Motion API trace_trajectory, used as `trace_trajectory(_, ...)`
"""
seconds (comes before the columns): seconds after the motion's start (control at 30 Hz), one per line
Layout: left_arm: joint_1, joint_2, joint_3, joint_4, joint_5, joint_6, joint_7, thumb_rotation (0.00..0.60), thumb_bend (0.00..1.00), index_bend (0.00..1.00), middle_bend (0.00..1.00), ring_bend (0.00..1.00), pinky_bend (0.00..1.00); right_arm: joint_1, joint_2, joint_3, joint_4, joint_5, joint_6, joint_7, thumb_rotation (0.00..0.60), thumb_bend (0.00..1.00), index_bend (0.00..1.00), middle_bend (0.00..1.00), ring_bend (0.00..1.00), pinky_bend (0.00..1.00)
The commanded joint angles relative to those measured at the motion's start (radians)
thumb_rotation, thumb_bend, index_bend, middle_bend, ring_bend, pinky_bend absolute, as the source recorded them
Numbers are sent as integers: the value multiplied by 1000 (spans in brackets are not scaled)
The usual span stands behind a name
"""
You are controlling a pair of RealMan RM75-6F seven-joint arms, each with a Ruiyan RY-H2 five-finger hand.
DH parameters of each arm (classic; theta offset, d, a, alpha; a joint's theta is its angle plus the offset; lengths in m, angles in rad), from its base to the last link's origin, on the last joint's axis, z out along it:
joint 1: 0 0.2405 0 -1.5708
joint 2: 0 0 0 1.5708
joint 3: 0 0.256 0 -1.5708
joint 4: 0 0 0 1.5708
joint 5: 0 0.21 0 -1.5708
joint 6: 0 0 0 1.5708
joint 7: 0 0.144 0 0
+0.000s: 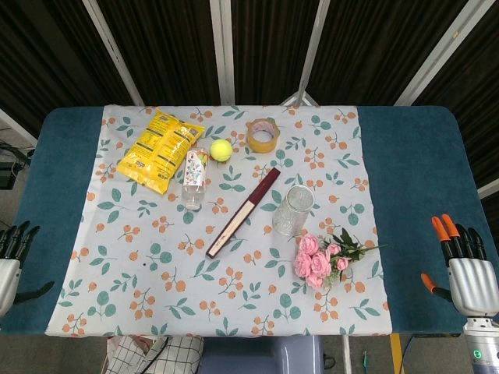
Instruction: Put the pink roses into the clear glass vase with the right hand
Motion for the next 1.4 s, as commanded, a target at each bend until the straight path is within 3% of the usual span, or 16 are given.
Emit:
trace_trajectory(0.03, -1, 1, 0, -1, -1, -3, -2, 600, 0, 0, 0, 0, 0, 2, 2, -3, -2, -5, -4, 5, 600, 249, 0, 0, 0, 0)
trace_trajectory(0.33, -3, 6, 3, -6, 2, -8, -8, 600, 0, 0, 0, 0, 0, 18, 20, -25, -32, -50, -30, 53, 600, 247, 0, 0, 0, 0)
trace_trajectory(0.53, -3, 8, 4, -5, -1, -13, -10, 600, 0, 0, 0, 0, 0, 63, 32, -49, -105, -51, -137, 10, 600, 246, 0, 0, 0, 0)
trace_trajectory(0.87, -6, 10, 0, 4, 7, -6, -6, 600, 0, 0, 0, 0, 0, 173, -29, -22, -176, 66, -351, -119, 600, 246, 0, 0, 0, 0)
trace_trajectory(1.23, -8, 19, 8, 11, 20, -13, -28, 600, 0, 0, 0, 0, 0, 263, -167, 25, -147, 212, -458, -237, 600, 246, 0, 3, 0, 0)
trace_trajectory(1.4, -15, 25, 8, 11, 14, -27, -38, 600, 0, 0, 0, 0, 0, 287, -228, 28, -114, 265, -483, -277, 600, 245, 34, 101, 78, 27)
